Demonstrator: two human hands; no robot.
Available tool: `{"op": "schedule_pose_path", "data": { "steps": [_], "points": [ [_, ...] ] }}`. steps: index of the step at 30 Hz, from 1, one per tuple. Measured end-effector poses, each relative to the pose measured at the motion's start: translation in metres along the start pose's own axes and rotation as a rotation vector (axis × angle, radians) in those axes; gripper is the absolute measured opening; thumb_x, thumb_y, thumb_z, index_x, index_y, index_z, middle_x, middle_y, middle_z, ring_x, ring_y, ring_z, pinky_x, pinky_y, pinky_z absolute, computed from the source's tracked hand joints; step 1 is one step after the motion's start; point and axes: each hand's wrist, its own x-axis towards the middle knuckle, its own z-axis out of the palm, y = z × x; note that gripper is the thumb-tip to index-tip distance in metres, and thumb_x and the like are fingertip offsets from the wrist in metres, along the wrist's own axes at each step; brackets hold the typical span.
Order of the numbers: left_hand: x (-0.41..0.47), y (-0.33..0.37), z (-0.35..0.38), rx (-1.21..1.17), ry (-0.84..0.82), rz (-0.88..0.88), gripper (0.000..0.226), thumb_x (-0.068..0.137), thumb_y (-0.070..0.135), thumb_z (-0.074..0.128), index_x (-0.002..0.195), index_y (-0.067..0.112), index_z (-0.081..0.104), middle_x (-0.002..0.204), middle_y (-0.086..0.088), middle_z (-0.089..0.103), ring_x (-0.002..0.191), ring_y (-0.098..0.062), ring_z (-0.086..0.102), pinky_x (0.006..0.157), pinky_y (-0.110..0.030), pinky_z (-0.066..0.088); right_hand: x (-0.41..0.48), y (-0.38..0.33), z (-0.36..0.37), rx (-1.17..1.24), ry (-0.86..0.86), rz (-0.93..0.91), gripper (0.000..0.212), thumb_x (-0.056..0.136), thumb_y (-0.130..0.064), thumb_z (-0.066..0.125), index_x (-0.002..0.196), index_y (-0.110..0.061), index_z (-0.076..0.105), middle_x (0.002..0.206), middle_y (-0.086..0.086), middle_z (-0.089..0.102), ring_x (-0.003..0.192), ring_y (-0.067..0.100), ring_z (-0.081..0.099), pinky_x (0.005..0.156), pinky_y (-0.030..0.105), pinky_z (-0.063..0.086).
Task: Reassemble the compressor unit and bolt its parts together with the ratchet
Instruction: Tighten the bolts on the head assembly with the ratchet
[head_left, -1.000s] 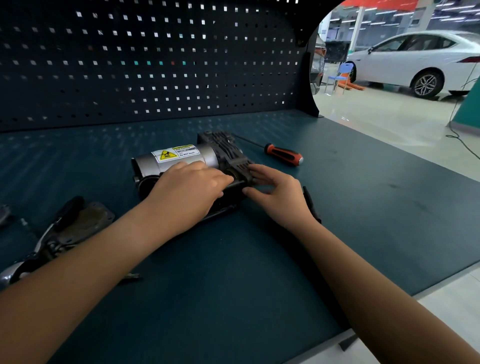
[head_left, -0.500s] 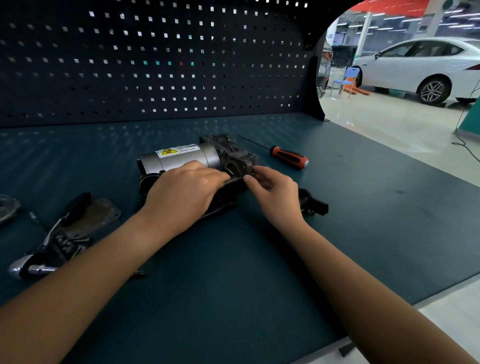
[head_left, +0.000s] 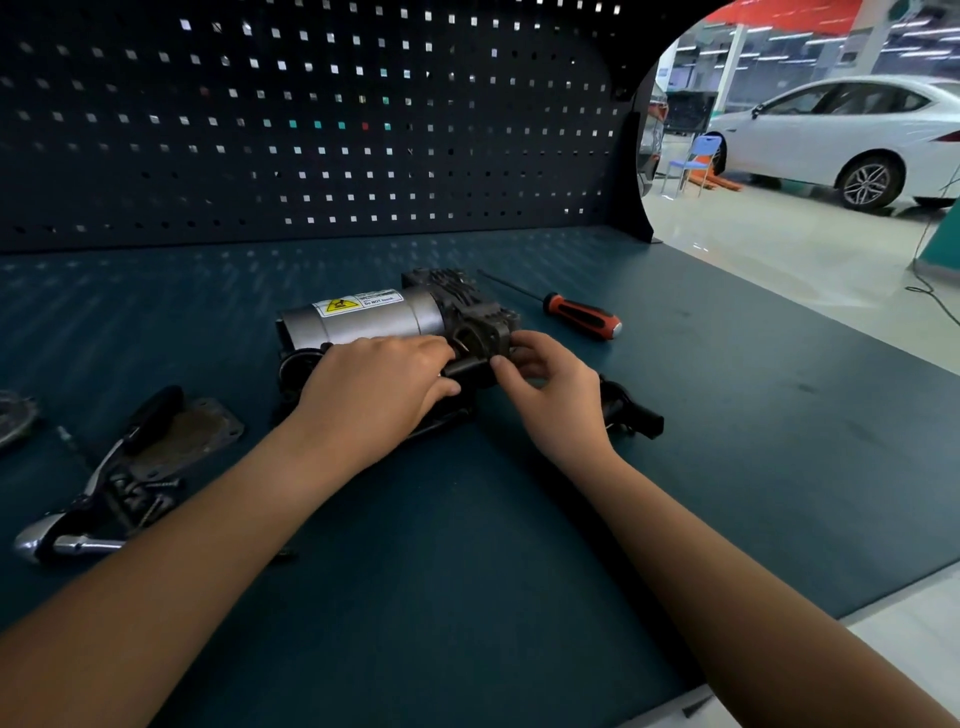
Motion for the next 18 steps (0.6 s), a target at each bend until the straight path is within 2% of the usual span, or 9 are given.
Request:
{"op": "schedule_pose_path", "data": {
  "steps": [3,5,11,15,18],
  "points": [
    [0.0012,-0.0024,0.0001,-0.031,-0.024,-0.031,0.040,0.092,0.051,0.040,0.124,0.029,0.053,0.121,0.009,0.062,0.105,-0.024,0.059,0.074,-0.033,0.043,0.0003,-0.0011,0.0001,-0.040,0.013,-0.039,0.026,0.084,-0.013,0.066,0.109,-0.005,0.066,0.090,-0.001,0.059,0.072,-0.001,0.053,0.072,0.004,0.041],
    [0.0026,-0.0052,-0.0017,-0.066,-0.040,-0.069,0.043,0.091,0.052,0.042,0.126,0.030,0.053,0.119,0.005,0.064,0.104,-0.027,0.059,0.076,-0.034,0.044,0.0014,-0.0009,-0.0003,-0.022,0.015,-0.023,0.023,0.084,-0.012,0.067,0.105,-0.004,0.068,0.088,0.002,0.063,0.069,-0.001,0.053,0.069,0.003,0.042],
    [0.0012,-0.0069,-0.0036,-0.147,-0.020,-0.105,0.042,0.089,0.050,0.049,0.124,0.028,0.057,0.113,0.000,0.067,0.102,-0.031,0.059,0.074,-0.035,0.042,0.0036,-0.0009,-0.0015,-0.005,-0.007,0.006,0.018,0.083,-0.011,0.067,0.100,-0.004,0.068,0.082,0.000,0.063,0.068,-0.003,0.054,0.065,0.001,0.041],
    [0.0025,-0.0053,-0.0049,-0.166,-0.040,-0.119,0.041,0.089,0.050,0.048,0.124,0.029,0.055,0.121,0.007,0.062,0.108,-0.025,0.056,0.077,-0.035,0.041,0.0038,0.0000,-0.0014,-0.012,-0.021,0.031,0.016,0.084,-0.014,0.066,0.097,-0.006,0.066,0.079,-0.001,0.061,0.067,-0.003,0.053,0.062,0.000,0.040],
    [0.0042,-0.0052,-0.0037,-0.144,-0.073,-0.101,0.046,0.087,0.055,0.048,0.124,0.028,0.047,0.129,0.012,0.053,0.111,-0.020,0.054,0.074,-0.032,0.037,0.0030,0.0000,-0.0017,-0.024,-0.024,0.032,0.017,0.084,-0.015,0.066,0.098,-0.006,0.065,0.081,-0.001,0.061,0.067,-0.002,0.053,0.062,0.000,0.040]
  ]
}}
